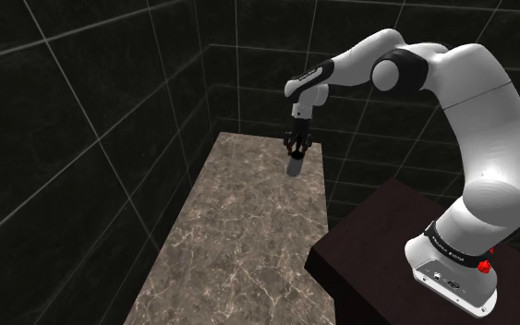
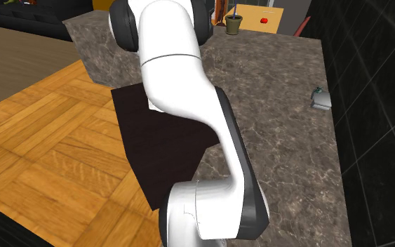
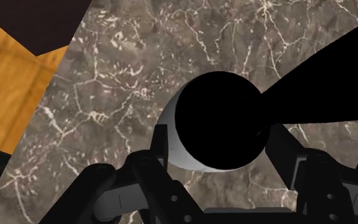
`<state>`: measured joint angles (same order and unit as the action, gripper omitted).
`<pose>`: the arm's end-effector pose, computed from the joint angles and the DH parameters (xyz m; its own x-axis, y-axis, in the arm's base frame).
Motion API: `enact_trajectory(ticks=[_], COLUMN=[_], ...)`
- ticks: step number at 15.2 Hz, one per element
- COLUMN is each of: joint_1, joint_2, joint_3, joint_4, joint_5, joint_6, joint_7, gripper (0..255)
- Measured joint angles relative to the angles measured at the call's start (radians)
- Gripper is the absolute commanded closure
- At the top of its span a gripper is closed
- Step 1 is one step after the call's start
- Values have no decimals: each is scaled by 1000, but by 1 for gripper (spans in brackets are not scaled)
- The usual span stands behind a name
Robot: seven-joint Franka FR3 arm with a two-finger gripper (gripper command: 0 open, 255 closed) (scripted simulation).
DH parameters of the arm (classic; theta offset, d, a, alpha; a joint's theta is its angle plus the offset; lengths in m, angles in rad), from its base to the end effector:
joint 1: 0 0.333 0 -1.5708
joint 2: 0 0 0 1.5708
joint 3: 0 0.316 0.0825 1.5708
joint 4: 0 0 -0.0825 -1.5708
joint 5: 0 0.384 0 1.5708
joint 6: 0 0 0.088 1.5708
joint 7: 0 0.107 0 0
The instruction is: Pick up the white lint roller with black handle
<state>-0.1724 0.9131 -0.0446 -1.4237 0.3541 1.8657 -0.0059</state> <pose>0.6582 -0.1136 0.1218 0.8406 -0.2840 -0.4613 -0.4182 -0.8814 -0.2195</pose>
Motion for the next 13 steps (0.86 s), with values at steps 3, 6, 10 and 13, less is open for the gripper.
enact_trajectory(ticks=[3,6,10,13], joint_1=[1,1,1,2], joint_2=[-30,-57,-97,-120], joint_3=[-2,-3,-6,-7], joint_4=[-13,-18,-31,-32], joint_5=[-2,-5,-8,-10], joint_6=[-16,-38,-64,-85], joint_7=[5,11,18,26], gripper=[255,255,255,255])
